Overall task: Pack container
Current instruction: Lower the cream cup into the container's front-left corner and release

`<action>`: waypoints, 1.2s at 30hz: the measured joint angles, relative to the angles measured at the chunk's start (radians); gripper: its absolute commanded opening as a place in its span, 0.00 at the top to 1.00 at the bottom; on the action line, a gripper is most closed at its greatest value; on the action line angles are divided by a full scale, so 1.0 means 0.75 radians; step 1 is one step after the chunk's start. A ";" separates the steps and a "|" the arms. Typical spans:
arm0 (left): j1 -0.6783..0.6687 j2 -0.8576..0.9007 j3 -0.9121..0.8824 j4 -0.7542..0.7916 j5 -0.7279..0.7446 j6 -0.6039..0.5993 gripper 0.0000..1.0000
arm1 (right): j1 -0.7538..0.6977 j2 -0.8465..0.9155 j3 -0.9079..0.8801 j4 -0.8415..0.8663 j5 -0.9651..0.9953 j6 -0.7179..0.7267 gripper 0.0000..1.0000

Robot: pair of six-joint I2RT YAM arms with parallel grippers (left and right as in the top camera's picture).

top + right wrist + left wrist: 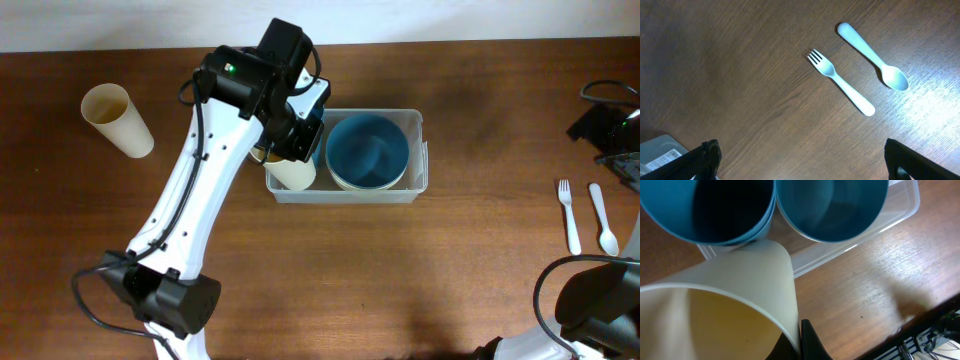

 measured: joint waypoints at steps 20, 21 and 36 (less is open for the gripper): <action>0.000 0.062 0.000 -0.053 -0.062 -0.005 0.91 | 0.000 0.000 0.000 0.000 0.000 0.000 0.01; 0.000 0.062 0.000 -0.053 -0.062 -0.005 0.90 | 0.000 0.000 0.000 0.000 0.000 0.000 0.01; 0.000 0.062 0.000 -0.031 -0.066 -0.005 0.88 | 0.000 0.000 0.000 0.000 0.000 0.001 0.01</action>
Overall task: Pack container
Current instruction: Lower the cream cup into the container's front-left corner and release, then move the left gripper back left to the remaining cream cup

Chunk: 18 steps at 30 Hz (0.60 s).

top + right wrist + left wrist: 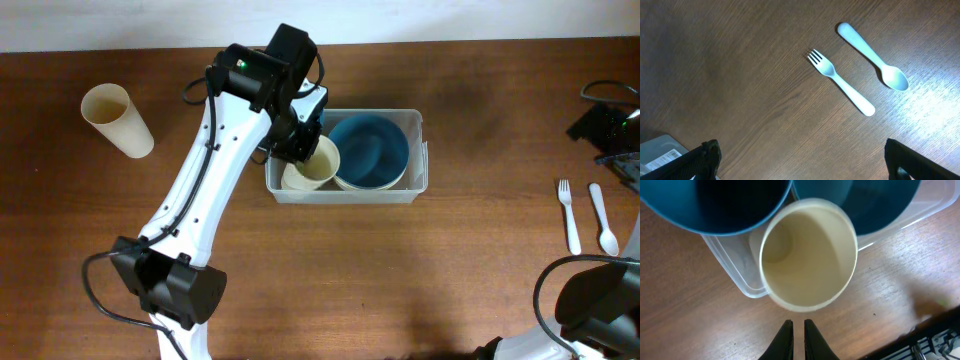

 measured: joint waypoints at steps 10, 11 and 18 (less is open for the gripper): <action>0.009 0.000 0.000 0.009 -0.006 -0.001 0.84 | 0.000 0.000 0.000 0.000 0.000 -0.001 0.01; 0.013 0.000 0.000 0.009 -0.012 -0.001 0.82 | 0.000 0.000 0.000 0.000 -0.001 -0.001 0.01; 0.094 0.003 0.063 -0.011 -0.050 0.001 0.67 | 0.000 0.000 0.000 0.000 -0.001 -0.001 0.01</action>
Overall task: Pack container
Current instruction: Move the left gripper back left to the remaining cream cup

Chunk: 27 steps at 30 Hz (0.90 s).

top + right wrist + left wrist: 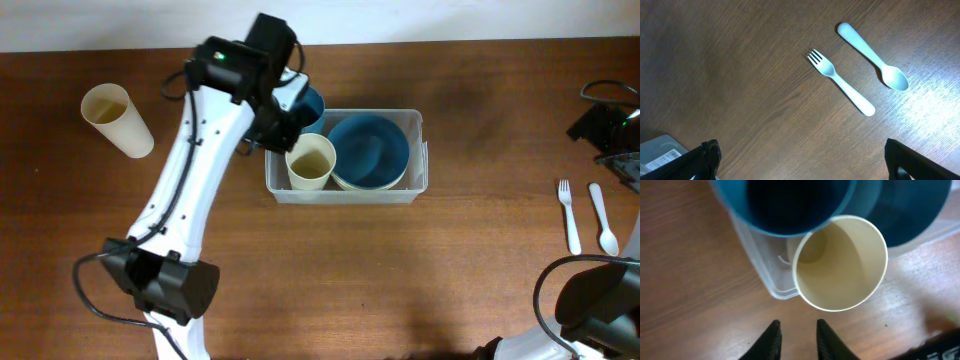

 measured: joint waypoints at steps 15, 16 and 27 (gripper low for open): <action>0.277 0.000 0.053 0.065 -0.236 -0.093 0.00 | 0.000 0.000 0.000 0.000 0.000 0.001 0.01; 0.323 0.000 0.053 0.076 -0.251 -0.110 0.00 | 0.000 0.000 0.000 0.000 0.000 0.001 0.01; 0.726 0.000 0.053 0.219 -0.300 -0.056 0.00 | 0.000 0.000 0.000 0.000 0.001 0.000 0.01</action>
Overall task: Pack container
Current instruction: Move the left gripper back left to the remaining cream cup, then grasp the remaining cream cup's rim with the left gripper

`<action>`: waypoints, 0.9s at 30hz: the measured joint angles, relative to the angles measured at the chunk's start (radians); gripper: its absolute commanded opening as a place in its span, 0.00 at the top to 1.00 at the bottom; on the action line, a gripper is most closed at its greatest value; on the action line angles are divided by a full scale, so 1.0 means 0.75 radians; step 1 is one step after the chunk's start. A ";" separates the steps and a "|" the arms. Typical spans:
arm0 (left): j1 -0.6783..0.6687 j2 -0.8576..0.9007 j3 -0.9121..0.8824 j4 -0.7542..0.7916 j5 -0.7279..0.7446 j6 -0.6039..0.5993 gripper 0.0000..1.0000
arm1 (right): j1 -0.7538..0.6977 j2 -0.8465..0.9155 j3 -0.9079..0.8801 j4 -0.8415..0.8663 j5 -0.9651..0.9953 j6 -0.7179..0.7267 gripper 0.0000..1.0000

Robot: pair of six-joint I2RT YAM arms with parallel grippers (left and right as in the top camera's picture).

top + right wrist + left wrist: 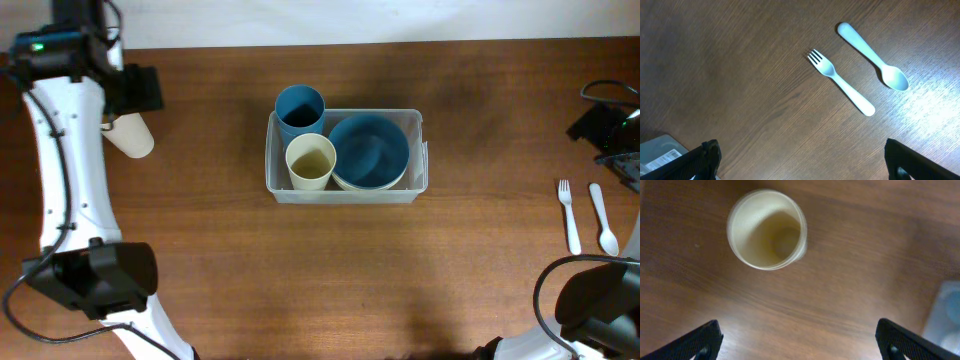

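A clear plastic container (420, 150) sits mid-table. In it stand a blue cup (299, 106) at the back left, a cream cup (311, 162) at the front left and a blue bowl (369, 150) on the right. A second cream cup (766, 229) stands upright at the far left of the table, partly hidden by the arm in the overhead view. My left gripper (800, 346) hangs above the table just in front of it, open wide and empty. At the far right, my right gripper (805, 162) is open over bare wood near a white fork (840, 82) and a white spoon (872, 57).
The fork (568, 215) and spoon (603, 217) lie side by side near the right table edge. A corner of the container (946, 315) shows at the right of the left wrist view. A grey labelled object (660, 156) sits by my right gripper's left finger.
My left arm has moved from beside the container to the far left, over the second cream cup. Its fingers, then slightly apart, are now wide open. The right arm has not moved.
My left gripper held a cream cup tilted over the container's front left. Then the cup stood in the container and the fingers were off it, close together. Then they were slightly apart beside the container. Now the gripper is wide open above the other cream cup.
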 measured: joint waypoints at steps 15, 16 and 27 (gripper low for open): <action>0.070 0.087 0.002 0.087 0.141 0.182 0.00 | 0.000 0.000 0.000 0.000 0.000 0.000 0.01; 0.070 0.107 0.002 0.090 0.142 0.188 0.00 | 0.000 0.000 0.000 0.000 0.000 0.001 0.01; 0.069 0.229 0.002 0.169 0.152 0.254 0.04 | 0.000 0.000 0.000 0.000 0.000 0.000 0.01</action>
